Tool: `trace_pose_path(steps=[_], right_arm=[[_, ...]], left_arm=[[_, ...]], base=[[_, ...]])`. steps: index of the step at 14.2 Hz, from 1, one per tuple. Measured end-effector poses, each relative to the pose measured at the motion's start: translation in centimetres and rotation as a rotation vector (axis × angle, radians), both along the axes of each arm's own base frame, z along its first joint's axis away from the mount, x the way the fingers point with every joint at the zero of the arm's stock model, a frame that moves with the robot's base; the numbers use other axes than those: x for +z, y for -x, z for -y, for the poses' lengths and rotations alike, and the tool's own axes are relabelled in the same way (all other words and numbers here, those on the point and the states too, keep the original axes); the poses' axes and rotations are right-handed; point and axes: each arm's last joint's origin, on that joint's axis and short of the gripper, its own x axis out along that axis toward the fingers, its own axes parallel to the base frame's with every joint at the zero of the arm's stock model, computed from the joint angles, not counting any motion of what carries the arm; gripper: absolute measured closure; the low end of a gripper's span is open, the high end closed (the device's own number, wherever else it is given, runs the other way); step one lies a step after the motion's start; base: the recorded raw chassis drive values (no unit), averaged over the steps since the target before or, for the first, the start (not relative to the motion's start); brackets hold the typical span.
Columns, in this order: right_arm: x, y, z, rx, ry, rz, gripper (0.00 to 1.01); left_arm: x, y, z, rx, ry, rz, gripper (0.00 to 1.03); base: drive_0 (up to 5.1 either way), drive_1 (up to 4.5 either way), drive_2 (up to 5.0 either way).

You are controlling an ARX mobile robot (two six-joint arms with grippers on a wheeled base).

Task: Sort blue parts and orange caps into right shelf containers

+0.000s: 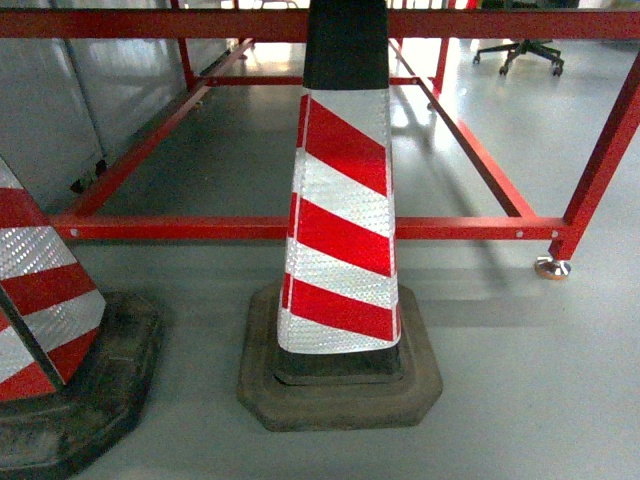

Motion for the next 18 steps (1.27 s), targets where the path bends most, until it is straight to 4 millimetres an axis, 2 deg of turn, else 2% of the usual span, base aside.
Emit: trace_pose_path(steps=[18], right_arm=[[0.00,0.00,0.00,0.000,0.000,0.000,0.03]], left_arm=[[0.00,0.00,0.00,0.000,0.000,0.000,0.05]], base=[[0.0,0.00,0.0]])
